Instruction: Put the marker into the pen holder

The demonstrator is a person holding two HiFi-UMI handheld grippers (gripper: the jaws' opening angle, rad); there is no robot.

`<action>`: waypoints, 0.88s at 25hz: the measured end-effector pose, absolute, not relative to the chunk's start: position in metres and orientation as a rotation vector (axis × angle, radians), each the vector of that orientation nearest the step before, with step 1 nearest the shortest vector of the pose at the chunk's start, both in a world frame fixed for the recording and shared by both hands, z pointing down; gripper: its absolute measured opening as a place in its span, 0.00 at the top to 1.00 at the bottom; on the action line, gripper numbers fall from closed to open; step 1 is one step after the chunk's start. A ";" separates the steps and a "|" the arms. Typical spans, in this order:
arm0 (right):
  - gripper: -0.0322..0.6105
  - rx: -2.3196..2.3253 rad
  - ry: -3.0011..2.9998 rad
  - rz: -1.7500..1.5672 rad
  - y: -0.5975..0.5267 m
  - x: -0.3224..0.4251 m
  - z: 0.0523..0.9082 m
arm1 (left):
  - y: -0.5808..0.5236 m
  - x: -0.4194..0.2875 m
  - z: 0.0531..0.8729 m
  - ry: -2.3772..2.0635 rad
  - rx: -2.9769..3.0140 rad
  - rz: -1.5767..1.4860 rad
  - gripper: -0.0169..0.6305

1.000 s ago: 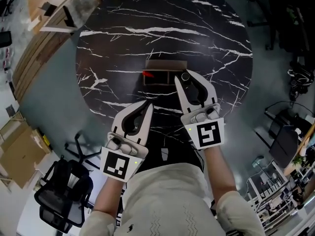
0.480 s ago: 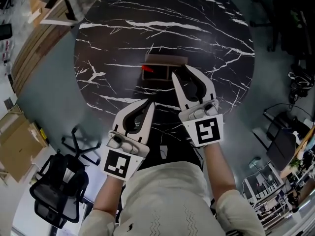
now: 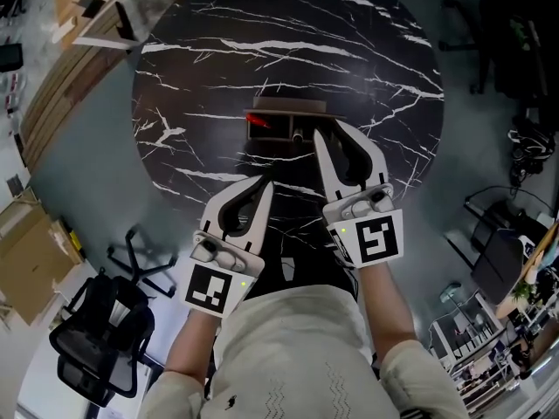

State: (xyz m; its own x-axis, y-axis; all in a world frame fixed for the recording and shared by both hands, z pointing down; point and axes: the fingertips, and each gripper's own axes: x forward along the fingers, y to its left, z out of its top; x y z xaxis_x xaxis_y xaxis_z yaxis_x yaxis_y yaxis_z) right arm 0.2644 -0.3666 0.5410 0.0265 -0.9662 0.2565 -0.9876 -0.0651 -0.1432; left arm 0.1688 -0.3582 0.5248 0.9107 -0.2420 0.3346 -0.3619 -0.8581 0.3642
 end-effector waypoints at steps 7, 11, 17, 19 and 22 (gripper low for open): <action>0.92 2.216 -2.169 0.485 -0.345 0.260 0.488 | -0.354 0.178 0.480 -0.421 2.708 0.307 0.96; 0.92 2.203 -2.178 0.441 -0.331 0.252 0.454 | -0.349 0.185 0.447 -0.390 2.770 0.245 0.96; 0.93 2.187 -2.217 0.398 -0.308 0.236 0.402 | -0.338 0.187 0.397 -0.358 2.839 0.139 0.96; 0.93 2.182 -2.228 0.384 -0.300 0.229 0.388 | -0.333 0.182 0.387 -0.371 2.837 0.109 0.96; 0.92 2.166 -2.236 0.373 -0.291 0.219 0.376 | -0.325 0.172 0.383 -0.378 2.846 0.121 0.96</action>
